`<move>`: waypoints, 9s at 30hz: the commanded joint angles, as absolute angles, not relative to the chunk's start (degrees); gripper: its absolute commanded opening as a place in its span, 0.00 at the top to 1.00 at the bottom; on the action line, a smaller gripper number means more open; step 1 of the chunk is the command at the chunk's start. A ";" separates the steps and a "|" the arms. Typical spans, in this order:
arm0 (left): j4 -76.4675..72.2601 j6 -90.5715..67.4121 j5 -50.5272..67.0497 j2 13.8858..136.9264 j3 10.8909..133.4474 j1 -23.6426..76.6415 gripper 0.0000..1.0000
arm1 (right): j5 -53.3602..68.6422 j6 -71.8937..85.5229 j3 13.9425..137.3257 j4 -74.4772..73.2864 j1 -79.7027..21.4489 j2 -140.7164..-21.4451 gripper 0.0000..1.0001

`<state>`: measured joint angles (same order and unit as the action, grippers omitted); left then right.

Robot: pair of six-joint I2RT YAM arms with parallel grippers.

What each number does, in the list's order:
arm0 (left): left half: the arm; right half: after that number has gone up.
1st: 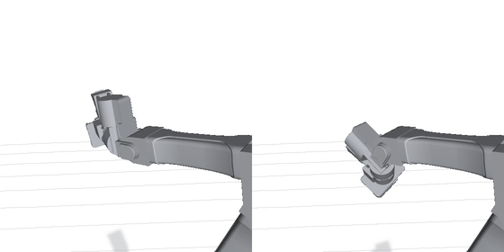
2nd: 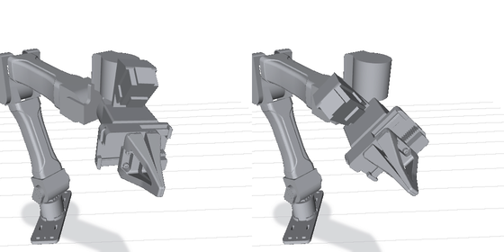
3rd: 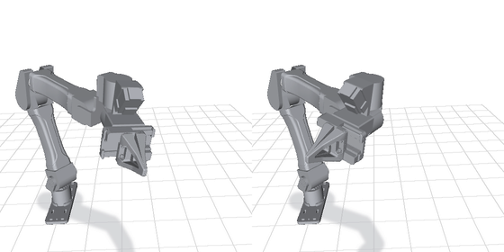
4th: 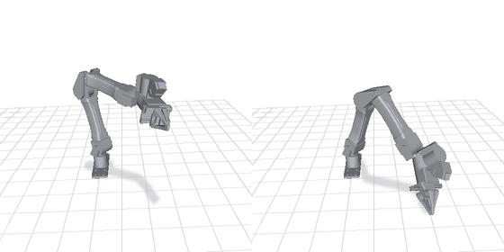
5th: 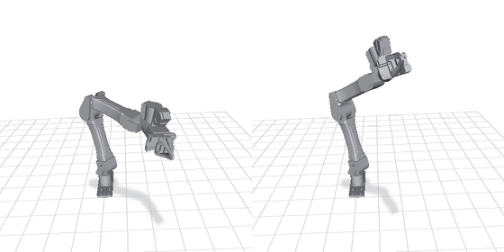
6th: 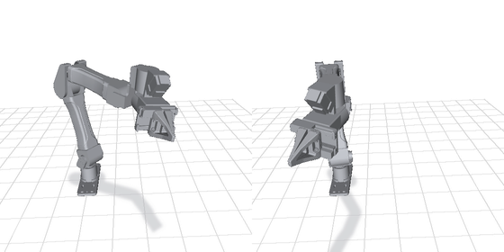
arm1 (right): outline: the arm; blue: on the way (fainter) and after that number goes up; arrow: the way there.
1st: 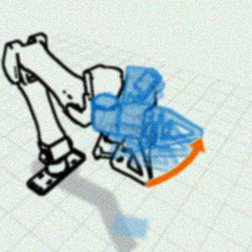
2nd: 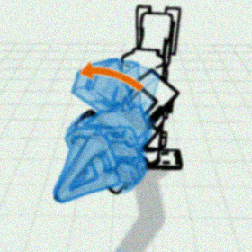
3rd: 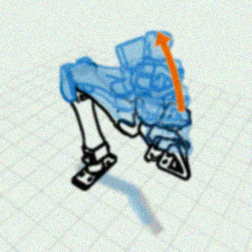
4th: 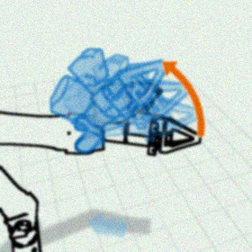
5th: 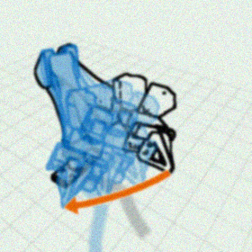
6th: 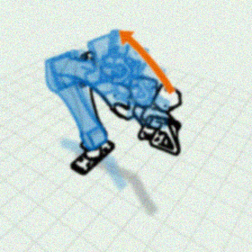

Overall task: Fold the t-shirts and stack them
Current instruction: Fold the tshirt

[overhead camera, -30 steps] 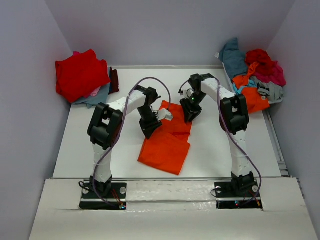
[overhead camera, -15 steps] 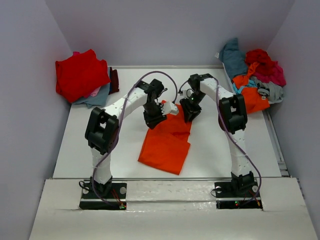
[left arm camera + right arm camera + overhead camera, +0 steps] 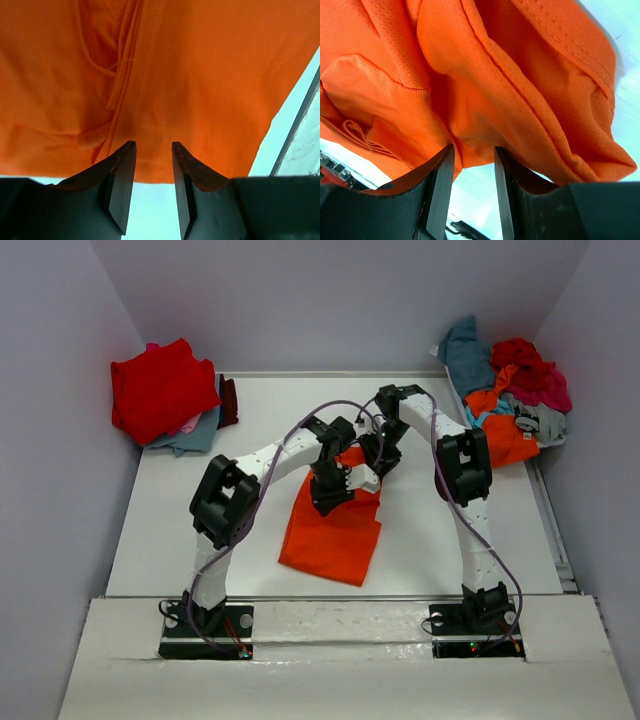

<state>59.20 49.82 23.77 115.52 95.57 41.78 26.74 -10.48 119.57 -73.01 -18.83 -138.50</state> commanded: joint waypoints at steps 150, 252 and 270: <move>62.58 40.61 34.81 142.64 122.95 27.77 0.50 | 24.53 -10.02 122.24 -66.35 -22.76 -142.99 0.39; 50.36 33.31 47.98 126.30 91.93 28.30 0.33 | 25.14 -7.82 92.20 -61.87 -17.23 -119.62 0.24; 48.17 29.53 48.61 126.39 88.51 27.07 0.43 | 29.18 -8.26 90.53 -59.94 -17.23 -120.67 0.45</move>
